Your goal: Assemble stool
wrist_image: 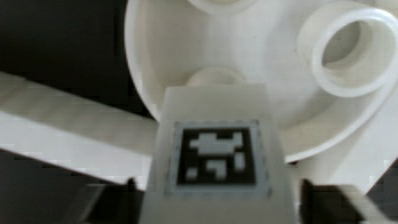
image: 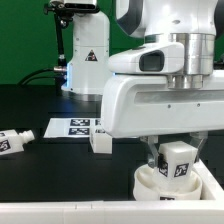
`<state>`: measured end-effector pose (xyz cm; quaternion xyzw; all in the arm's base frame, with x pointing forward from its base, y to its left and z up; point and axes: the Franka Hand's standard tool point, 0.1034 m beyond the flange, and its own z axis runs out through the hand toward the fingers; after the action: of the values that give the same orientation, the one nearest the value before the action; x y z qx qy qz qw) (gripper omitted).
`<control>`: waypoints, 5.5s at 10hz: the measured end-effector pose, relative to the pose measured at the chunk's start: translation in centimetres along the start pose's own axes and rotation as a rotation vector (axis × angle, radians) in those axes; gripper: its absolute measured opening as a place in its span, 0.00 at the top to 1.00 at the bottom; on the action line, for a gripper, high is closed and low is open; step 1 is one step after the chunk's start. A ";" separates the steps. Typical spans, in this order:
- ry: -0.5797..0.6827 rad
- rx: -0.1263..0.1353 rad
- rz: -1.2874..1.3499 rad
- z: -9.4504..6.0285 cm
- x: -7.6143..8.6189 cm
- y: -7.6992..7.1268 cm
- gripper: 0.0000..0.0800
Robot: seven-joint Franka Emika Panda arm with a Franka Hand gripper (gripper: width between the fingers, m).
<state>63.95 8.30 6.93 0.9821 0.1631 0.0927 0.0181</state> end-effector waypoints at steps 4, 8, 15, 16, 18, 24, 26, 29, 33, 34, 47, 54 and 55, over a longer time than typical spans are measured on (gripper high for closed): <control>-0.159 0.031 0.025 -1.0 0.4 -0.1 0.19; -0.304 0.066 0.095 -1.0 1.9 0.2 0.19; -0.306 0.021 0.428 -0.9 2.1 -0.2 0.58; -0.307 0.013 0.496 -0.8 2.1 -0.2 0.58; -0.314 0.042 0.843 -0.7 1.9 0.2 0.58; -0.339 0.006 1.399 -0.6 2.0 -0.4 0.58; -0.324 -0.026 1.837 -0.8 1.4 -1.1 0.58; -0.319 -0.050 2.009 -0.9 1.2 -1.2 0.58; -0.278 -0.004 2.369 -1.0 0.3 -1.5 0.58; -0.263 0.014 2.357 -1.0 0.2 -1.8 0.58; -0.253 0.118 1.224 -2.7 -0.3 -2.6 0.19; -0.164 0.126 0.286 -2.6 -0.2 -2.5 0.19; -0.152 0.123 0.070 -2.6 -0.1 -2.9 0.19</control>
Offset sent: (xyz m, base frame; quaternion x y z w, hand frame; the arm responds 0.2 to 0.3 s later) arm 0.0233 0.0126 0.0165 0.0415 -0.1543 0.0435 0.9862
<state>62.45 11.02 9.24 0.9907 0.1321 0.0082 -0.0329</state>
